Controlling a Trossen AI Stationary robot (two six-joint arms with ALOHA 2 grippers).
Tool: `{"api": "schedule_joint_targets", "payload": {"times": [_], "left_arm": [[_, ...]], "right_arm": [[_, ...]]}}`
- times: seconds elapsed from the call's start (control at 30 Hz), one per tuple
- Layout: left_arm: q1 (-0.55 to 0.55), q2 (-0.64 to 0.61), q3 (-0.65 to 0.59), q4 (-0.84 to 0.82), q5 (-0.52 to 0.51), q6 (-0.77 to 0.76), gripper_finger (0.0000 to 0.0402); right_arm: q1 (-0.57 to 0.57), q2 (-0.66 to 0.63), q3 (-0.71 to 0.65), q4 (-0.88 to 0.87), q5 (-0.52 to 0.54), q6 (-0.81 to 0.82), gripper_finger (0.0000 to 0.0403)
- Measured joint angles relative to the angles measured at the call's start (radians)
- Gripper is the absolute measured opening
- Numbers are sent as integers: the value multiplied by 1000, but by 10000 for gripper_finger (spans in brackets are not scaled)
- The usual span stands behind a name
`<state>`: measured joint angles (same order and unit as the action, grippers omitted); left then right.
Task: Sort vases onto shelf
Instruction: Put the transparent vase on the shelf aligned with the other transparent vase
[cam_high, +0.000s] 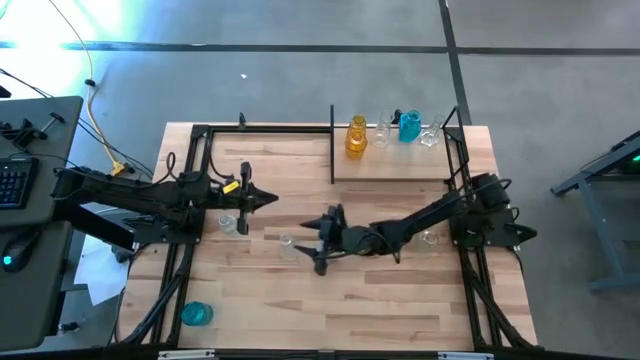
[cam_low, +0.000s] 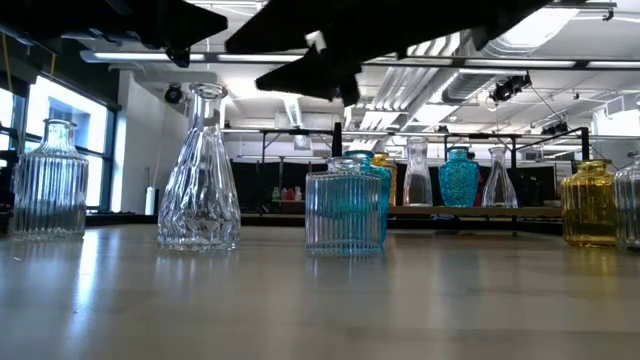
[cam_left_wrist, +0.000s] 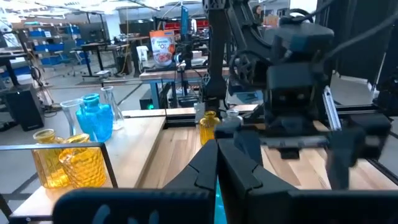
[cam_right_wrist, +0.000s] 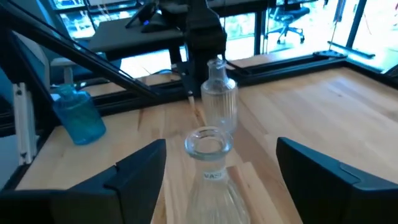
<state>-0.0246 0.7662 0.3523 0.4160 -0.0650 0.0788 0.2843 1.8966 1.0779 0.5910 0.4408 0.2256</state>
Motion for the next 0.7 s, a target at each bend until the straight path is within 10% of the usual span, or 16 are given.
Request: {"api": "schedule_joint_targets", "payload": {"times": [0.7], "left_arm": [[-1, 0, 0, -1, 0, 1, 1]], "right_arm": [[-60, 209, 124, 59, -99, 69, 254]]}}
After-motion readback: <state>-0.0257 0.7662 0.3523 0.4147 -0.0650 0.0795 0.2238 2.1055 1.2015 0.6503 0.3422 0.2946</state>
